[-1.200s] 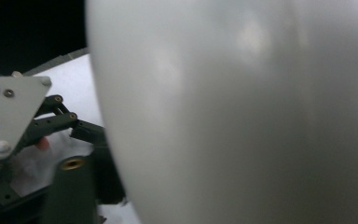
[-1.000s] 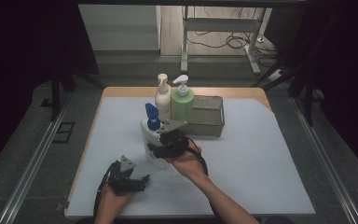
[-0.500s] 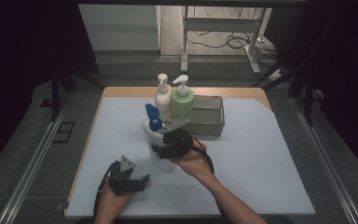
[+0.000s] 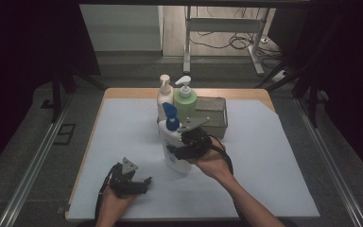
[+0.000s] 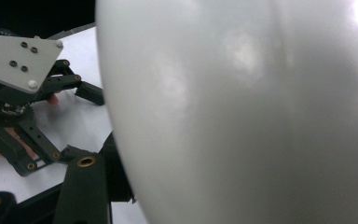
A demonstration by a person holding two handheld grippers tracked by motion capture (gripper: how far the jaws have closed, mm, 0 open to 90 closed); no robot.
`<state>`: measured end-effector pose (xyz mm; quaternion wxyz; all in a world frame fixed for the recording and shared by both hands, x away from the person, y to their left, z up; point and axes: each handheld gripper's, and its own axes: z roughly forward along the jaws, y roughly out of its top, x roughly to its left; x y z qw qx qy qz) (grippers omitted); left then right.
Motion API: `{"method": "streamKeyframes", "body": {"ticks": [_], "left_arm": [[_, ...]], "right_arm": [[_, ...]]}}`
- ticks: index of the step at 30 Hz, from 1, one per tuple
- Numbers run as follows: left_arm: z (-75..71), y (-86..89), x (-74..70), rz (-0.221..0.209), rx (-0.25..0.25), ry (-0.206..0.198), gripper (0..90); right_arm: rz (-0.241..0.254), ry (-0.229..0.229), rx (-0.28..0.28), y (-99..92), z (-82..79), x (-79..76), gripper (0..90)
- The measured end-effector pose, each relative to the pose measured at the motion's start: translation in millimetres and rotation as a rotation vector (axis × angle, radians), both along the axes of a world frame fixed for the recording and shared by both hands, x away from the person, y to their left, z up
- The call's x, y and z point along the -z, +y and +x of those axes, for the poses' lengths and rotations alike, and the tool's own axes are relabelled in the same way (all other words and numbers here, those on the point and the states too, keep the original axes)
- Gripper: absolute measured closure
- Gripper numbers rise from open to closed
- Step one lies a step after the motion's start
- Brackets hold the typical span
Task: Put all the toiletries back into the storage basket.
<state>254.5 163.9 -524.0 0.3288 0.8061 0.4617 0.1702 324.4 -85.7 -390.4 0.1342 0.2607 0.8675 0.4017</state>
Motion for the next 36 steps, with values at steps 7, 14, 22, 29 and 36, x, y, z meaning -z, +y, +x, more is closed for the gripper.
{"method": "streamKeyframes", "body": {"ticks": [7, 14, 22, 29, 36], "left_arm": [[0.0, 0.0, 0.0, 0.0, 0.0, 0.0, 12.1], [0.0, 0.1, 0.0, 0.001, 0.001, 0.0, 12.1], [0.0, 0.0, 0.0, 0.0, 0.0, 0.0, 12.1], [-0.1, -0.1, 0.0, 0.0, 0.0, 0.0, 12.1], [0.0, -0.1, -0.1, -0.001, 0.0, 0.001, 12.1]], "right_arm": [[0.012, 0.0, 0.045, -27.0, 1.8, -7.4, 39.6], [0.021, -0.006, 0.082, -50.7, 4.4, -14.6, 39.6], [0.024, -0.012, 0.116, -69.4, 5.2, -23.9, 39.7], [0.02, -0.024, 0.146, -82.5, 7.0, -35.7, 39.7], [0.02, -0.036, 0.186, -93.0, 12.8, -47.1, 39.8]]}}
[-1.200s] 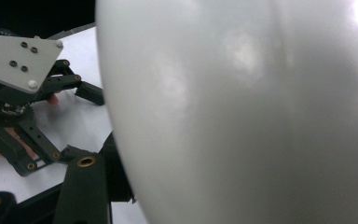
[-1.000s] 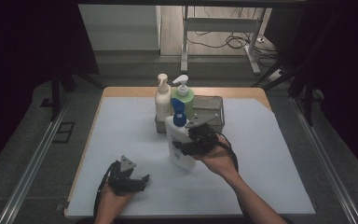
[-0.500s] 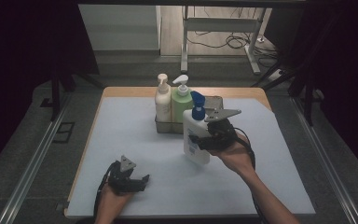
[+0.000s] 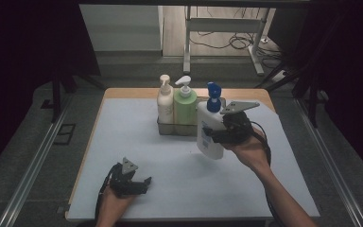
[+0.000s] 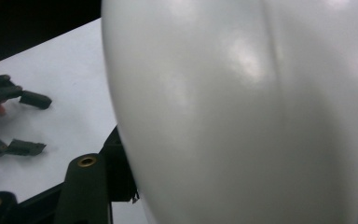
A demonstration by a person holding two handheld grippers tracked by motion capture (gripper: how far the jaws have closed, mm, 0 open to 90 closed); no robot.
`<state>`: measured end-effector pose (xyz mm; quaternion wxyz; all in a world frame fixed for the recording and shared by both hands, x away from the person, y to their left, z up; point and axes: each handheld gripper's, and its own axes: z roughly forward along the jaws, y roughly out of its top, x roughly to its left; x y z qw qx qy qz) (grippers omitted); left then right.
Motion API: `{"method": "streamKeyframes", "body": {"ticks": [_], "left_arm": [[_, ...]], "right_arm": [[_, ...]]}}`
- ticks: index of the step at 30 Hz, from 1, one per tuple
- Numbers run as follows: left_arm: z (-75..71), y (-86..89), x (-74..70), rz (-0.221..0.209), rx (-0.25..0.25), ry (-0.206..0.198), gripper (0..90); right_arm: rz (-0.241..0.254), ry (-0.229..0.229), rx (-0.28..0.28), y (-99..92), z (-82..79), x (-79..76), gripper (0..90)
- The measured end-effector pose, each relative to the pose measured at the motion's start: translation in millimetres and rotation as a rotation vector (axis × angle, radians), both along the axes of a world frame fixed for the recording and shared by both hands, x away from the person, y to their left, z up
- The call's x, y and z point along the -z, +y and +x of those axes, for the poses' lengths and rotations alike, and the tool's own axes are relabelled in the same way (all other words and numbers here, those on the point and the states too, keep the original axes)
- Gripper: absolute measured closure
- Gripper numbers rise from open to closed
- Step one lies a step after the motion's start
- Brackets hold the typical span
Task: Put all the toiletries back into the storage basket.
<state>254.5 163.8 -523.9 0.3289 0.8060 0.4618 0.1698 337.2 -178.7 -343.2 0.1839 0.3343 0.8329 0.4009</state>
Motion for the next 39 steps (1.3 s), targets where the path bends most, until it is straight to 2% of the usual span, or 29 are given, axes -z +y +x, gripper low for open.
{"method": "streamKeyframes", "body": {"ticks": [17, 32, 39], "left_arm": [[0.1, 0.1, 0.0, 0.001, 0.0, 0.0, 12.1], [0.1, 0.3, -0.1, 0.003, 0.001, 0.001, 12.1], [0.1, 0.3, 0.0, 0.003, 0.002, 0.0, 12.1]], "right_arm": [[0.03, -0.033, 0.072, -8.9, 25.7, -19.7, 39.9], [0.029, -0.052, 0.134, -4.2, 52.7, -20.7, 40.0], [0.031, -0.059, 0.159, -0.3, 68.7, -15.8, 40.0]]}}
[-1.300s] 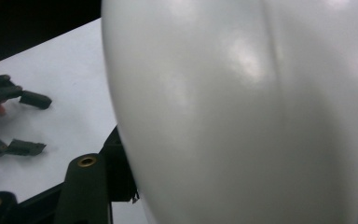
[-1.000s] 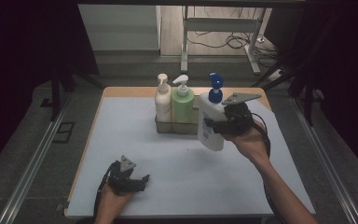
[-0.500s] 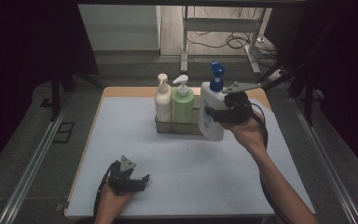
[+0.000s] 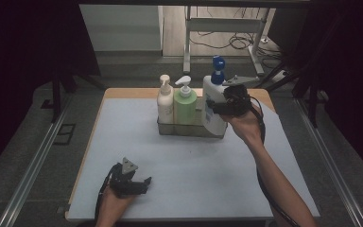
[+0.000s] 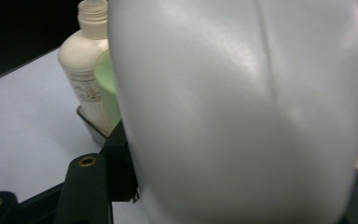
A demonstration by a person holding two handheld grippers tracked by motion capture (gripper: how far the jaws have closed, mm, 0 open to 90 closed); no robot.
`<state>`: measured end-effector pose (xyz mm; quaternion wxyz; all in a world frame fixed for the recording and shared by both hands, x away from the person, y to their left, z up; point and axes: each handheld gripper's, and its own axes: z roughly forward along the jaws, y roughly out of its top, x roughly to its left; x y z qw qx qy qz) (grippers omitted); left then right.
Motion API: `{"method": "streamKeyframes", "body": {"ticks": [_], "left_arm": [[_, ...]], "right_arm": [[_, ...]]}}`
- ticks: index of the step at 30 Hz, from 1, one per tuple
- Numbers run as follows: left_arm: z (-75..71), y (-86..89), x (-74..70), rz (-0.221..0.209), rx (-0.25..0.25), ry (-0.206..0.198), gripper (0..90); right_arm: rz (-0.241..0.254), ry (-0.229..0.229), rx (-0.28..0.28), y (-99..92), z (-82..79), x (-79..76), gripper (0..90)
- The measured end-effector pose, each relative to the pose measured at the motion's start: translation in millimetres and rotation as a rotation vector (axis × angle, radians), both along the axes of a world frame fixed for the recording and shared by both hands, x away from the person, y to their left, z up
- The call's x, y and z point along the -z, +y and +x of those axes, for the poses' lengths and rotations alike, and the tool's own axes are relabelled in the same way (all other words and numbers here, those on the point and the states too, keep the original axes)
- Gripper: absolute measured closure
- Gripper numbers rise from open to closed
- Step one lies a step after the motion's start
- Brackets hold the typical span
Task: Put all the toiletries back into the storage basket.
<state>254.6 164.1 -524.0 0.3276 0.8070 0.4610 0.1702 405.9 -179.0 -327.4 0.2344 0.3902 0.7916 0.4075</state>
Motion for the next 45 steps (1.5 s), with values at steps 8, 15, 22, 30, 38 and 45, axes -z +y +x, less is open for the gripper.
{"method": "streamKeyframes", "body": {"ticks": [8, 15, 22, 30, 38, 45], "left_arm": [[0.0, 0.0, 0.0, -0.001, 0.0, 0.0, 12.1], [0.0, 0.0, 0.0, -0.001, -0.001, 0.0, 12.1], [0.0, 0.0, 0.0, -0.001, 0.0, 0.0, 12.1], [-0.1, 0.1, -0.1, 0.0, 0.001, 0.002, 12.1], [-0.2, 0.0, -0.1, -0.001, 0.0, 0.003, 12.1], [-0.2, 0.0, -0.1, -0.001, 0.0, 0.003, 12.2]], "right_arm": [[0.006, -0.009, 0.027, 3.8, 15.0, 2.9, 40.0], [0.016, -0.02, 0.053, 7.4, 27.8, 3.0, 40.0], [0.022, -0.021, 0.079, 10.8, 40.4, 8.8, 40.0], [0.016, -0.022, 0.099, 12.2, 50.8, 20.6, 40.0], [0.01, -0.016, 0.098, 14.3, 54.8, 33.7, 40.0], [0.008, 0.003, 0.091, 15.9, 53.3, 41.9, 40.0]]}}
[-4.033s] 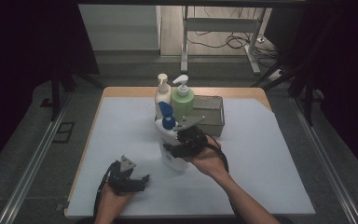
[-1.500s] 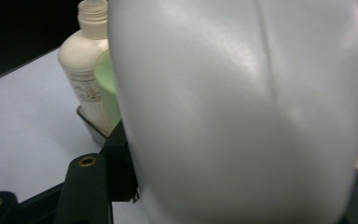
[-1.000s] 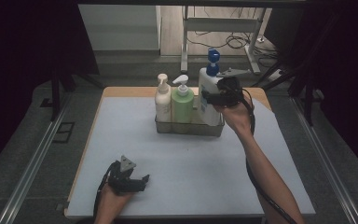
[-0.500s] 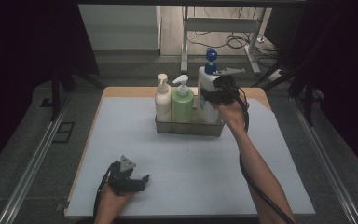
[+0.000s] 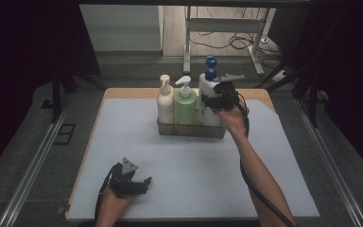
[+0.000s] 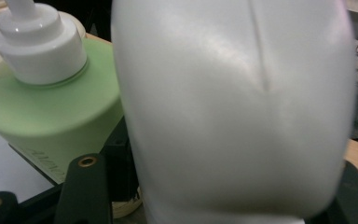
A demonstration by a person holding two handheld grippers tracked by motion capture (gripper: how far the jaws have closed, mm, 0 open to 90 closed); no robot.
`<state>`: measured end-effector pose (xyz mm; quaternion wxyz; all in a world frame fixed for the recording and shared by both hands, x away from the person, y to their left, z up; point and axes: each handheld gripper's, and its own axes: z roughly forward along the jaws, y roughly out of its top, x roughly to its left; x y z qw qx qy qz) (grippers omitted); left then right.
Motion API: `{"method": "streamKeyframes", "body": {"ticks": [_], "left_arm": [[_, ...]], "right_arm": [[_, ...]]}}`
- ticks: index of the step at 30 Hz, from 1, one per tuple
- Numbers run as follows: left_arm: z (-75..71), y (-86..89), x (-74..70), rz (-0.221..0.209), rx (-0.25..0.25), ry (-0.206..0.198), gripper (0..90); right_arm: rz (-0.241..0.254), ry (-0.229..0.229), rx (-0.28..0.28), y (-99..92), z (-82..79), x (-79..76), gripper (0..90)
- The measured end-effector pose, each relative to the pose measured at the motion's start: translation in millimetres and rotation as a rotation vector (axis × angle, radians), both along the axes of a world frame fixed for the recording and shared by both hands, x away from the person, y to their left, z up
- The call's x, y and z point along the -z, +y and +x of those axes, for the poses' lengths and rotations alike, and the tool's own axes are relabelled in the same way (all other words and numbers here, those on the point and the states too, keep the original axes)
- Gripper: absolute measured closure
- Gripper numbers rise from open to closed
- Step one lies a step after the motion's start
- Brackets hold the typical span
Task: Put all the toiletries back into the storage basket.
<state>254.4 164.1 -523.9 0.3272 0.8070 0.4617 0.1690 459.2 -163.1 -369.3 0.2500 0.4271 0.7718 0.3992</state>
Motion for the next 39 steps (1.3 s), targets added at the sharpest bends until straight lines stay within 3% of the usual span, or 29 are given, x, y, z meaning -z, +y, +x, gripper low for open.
{"method": "streamKeyframes", "body": {"ticks": [27, 39], "left_arm": [[0.0, -0.2, 0.1, -0.003, -0.001, -0.001, 12.1], [0.0, -0.2, 0.1, -0.003, -0.001, -0.001, 12.2]], "right_arm": [[-0.029, 0.072, -0.006, -3.3, -7.7, 29.7, 39.8], [-0.021, 0.081, -0.002, -5.8, -7.5, 32.0, 38.9]]}}
